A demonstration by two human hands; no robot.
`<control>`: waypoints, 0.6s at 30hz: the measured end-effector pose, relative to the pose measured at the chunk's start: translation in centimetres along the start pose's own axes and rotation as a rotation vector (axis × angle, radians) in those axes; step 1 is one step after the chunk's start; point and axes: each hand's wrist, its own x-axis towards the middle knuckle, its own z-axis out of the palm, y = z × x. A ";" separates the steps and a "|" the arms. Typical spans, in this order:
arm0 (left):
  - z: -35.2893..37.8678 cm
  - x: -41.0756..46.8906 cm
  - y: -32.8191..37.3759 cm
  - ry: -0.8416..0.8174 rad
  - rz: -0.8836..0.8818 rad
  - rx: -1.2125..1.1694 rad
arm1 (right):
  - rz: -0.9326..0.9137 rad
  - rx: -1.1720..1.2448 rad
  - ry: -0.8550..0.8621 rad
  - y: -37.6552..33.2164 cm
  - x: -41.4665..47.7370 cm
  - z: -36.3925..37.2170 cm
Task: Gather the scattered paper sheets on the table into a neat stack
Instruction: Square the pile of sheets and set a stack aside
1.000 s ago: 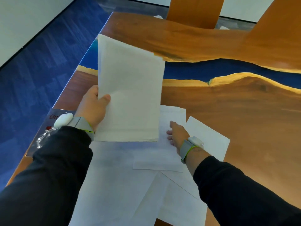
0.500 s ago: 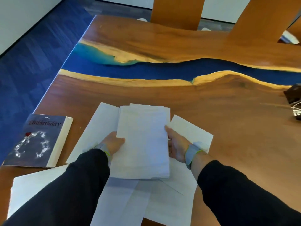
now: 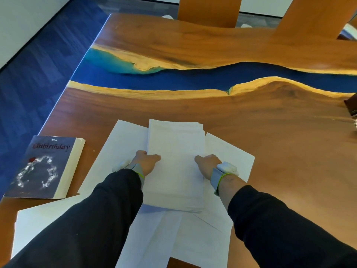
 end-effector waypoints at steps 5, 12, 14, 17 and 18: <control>1.7 -0.1 1.3 0.062 -0.044 0.084 | -0.009 -0.033 -0.043 0.2 0.0 -0.3; 2.3 -0.2 2.5 0.116 -0.112 0.222 | 0.047 0.058 -0.072 0.1 0.1 -0.2; 2.0 -0.1 2.5 0.107 -0.090 0.260 | 0.083 0.120 -0.078 -0.1 0.1 0.0; 2.2 0.2 2.6 0.095 -0.131 0.181 | 0.105 0.175 -0.087 -0.3 0.3 0.6; 2.3 0.2 2.6 0.112 -0.153 0.129 | 0.100 0.190 -0.089 -0.3 0.5 0.9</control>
